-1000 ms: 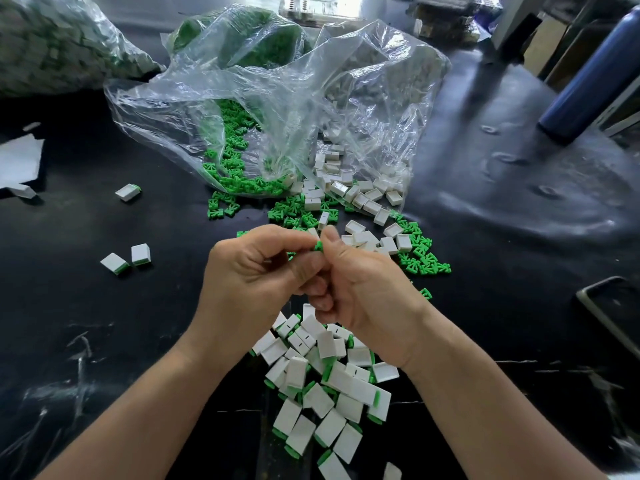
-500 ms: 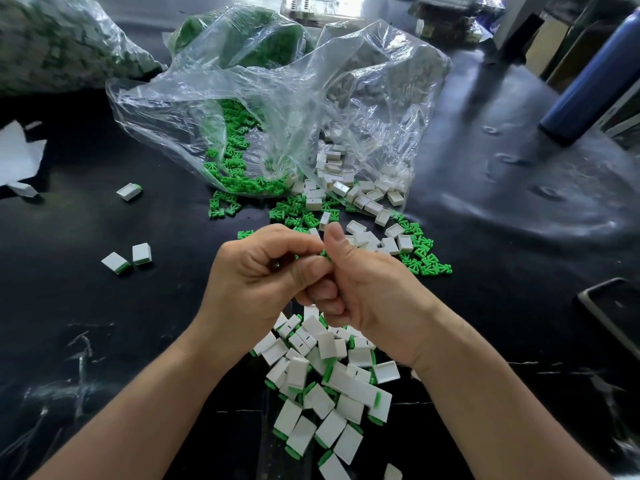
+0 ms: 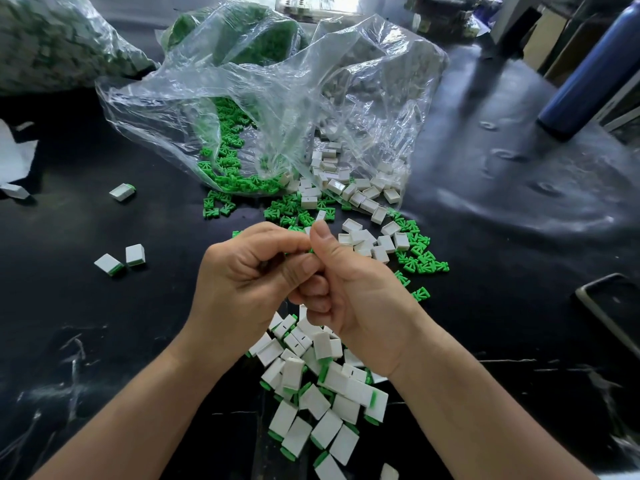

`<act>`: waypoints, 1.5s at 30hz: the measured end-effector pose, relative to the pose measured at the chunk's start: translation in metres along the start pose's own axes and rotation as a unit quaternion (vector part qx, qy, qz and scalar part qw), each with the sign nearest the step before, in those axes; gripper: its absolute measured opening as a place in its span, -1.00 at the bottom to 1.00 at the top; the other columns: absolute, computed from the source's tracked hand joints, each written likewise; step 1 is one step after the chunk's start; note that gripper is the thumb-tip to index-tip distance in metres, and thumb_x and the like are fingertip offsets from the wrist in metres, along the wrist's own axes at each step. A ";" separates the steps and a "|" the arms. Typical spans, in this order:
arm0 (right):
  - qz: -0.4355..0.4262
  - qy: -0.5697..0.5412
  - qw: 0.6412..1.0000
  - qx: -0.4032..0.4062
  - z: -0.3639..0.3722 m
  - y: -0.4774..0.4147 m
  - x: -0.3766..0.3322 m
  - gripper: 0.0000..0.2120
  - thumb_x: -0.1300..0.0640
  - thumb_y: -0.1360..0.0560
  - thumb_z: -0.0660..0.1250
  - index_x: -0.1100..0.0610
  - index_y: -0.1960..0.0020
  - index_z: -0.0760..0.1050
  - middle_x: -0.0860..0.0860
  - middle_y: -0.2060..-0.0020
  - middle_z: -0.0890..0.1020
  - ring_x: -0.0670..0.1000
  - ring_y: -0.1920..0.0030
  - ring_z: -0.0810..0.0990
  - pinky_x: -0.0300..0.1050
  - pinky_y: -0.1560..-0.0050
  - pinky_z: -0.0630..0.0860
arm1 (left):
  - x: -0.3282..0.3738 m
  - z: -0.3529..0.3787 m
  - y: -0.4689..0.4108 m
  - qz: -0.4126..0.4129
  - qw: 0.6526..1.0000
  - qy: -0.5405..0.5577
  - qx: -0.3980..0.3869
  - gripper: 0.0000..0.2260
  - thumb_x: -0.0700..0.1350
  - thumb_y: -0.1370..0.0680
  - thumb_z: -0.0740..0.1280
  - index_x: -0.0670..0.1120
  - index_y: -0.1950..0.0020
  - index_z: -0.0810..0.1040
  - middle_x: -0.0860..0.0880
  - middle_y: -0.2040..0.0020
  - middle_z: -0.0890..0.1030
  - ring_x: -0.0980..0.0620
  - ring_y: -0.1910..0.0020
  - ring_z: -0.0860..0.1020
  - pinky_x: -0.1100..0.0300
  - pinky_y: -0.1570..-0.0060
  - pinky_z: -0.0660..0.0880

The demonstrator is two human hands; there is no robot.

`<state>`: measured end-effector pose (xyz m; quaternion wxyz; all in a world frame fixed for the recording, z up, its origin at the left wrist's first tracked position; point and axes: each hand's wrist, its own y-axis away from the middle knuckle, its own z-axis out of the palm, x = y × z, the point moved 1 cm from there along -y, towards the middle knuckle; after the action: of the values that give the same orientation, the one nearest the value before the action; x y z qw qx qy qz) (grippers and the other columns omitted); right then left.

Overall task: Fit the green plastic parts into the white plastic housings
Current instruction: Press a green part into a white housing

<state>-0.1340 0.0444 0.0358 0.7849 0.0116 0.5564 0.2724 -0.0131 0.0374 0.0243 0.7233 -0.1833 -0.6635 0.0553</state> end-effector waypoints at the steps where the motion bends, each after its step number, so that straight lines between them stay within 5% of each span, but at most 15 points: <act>1: -0.002 -0.002 1.000 0.000 0.001 0.000 0.001 -0.62 -0.25 -0.31 0.15 0.06 0.40 0.28 -0.07 0.52 0.24 -0.14 0.47 0.27 -0.27 0.43 0.14 | 0.000 0.000 0.000 0.001 1.000 -0.002 0.000 -0.85 -0.14 -0.36 0.40 -0.12 0.11 0.64 -0.07 0.26 0.58 -0.07 0.44 0.58 0.11 0.44 0.52; 11: -0.011 -0.010 1.000 -0.001 0.003 0.001 0.001 -0.63 -0.24 -0.33 0.15 0.06 0.38 0.25 -0.04 0.48 0.20 -0.14 0.47 0.24 -0.24 0.41 0.12 | 0.003 0.003 0.000 0.016 0.999 -0.042 0.013 -0.83 -0.26 -0.36 0.36 -0.13 0.06 0.60 -0.10 0.28 0.56 0.03 0.46 0.58 0.23 0.45 0.51; 17: -0.020 -0.009 1.000 -0.020 0.002 0.001 0.004 -0.61 -0.27 -0.33 0.14 0.07 0.36 0.27 -0.07 0.50 0.23 -0.14 0.46 0.28 -0.27 0.41 0.17 | 0.003 -0.002 0.002 0.008 1.000 -0.014 0.000 -0.88 -0.16 -0.35 0.46 -0.13 0.13 0.65 -0.08 0.27 0.57 -0.02 0.46 0.58 0.19 0.47 0.52; 21: 0.013 0.008 0.996 -0.088 -0.001 0.000 0.000 -0.54 -0.31 -0.44 0.08 0.03 0.32 0.47 -0.11 0.51 0.27 -0.15 0.47 0.26 -0.29 0.42 0.21 | 0.005 -0.003 0.002 -0.013 1.000 -0.001 -0.016 -0.84 -0.09 -0.33 0.49 -0.12 0.15 0.65 -0.14 0.27 0.55 -0.15 0.46 0.56 0.04 0.49 0.53; 24: 0.016 0.048 0.991 -0.122 -0.006 -0.001 -0.002 -0.53 -0.31 -0.43 0.00 0.01 0.10 0.50 -0.13 0.49 0.24 -0.14 0.45 0.19 -0.27 0.42 0.17 | 0.005 -0.004 0.001 -0.023 0.998 0.031 -0.054 -0.72 0.05 -0.34 0.48 -0.17 0.17 0.65 -0.17 0.29 0.53 -0.26 0.41 0.54 -0.12 0.43 0.54; 26: 0.007 0.083 0.987 -0.135 -0.008 -0.001 -0.003 -0.55 -0.30 -0.44 -0.02 -0.08 0.18 0.54 -0.10 0.48 0.22 -0.13 0.46 0.15 -0.25 0.44 0.11 | 0.005 -0.005 0.001 -0.039 0.995 0.047 -0.075 -0.68 0.06 -0.33 0.48 -0.20 0.17 0.64 -0.24 0.29 0.52 -0.32 0.37 0.53 -0.13 0.39 0.55; 31: 0.025 0.131 0.987 -0.094 -0.004 0.000 -0.002 -0.51 -0.35 -0.38 0.03 -0.03 0.53 0.23 -0.15 0.59 0.20 -0.13 0.56 0.10 -0.29 0.54 0.04 | 0.007 -0.003 0.000 -0.074 0.988 0.105 -0.089 -0.68 -0.01 -0.32 0.46 -0.28 0.19 0.59 -0.07 0.36 0.58 0.00 0.39 0.57 0.20 0.34 0.54; 36: -0.010 0.102 0.994 -0.026 0.004 0.000 0.001 -0.51 -0.29 -0.36 0.09 -0.02 0.60 0.18 -0.16 0.63 0.20 -0.15 0.60 0.09 -0.33 0.60 0.06 | 0.007 0.000 0.001 -0.092 0.983 0.146 -0.066 -0.69 0.08 -0.25 0.53 -0.14 0.20 0.67 -0.08 0.34 0.64 -0.03 0.37 0.62 0.19 0.34 0.58; 45: 0.015 0.045 0.998 -0.041 0.006 0.002 -0.003 -0.60 -0.28 -0.18 0.24 -0.02 0.56 0.19 -0.16 0.65 0.20 -0.16 0.61 0.10 -0.33 0.61 0.07 | 0.008 -0.002 -0.002 -0.065 0.988 0.115 -0.075 -0.77 0.03 -0.32 0.49 -0.11 0.18 0.67 -0.04 0.32 0.60 0.01 0.36 0.59 0.22 0.32 0.55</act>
<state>-0.1306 0.0465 0.0414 0.7545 -0.0241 0.5796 0.3068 -0.0107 0.0380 0.0319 0.7811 -0.1986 -0.5885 -0.0638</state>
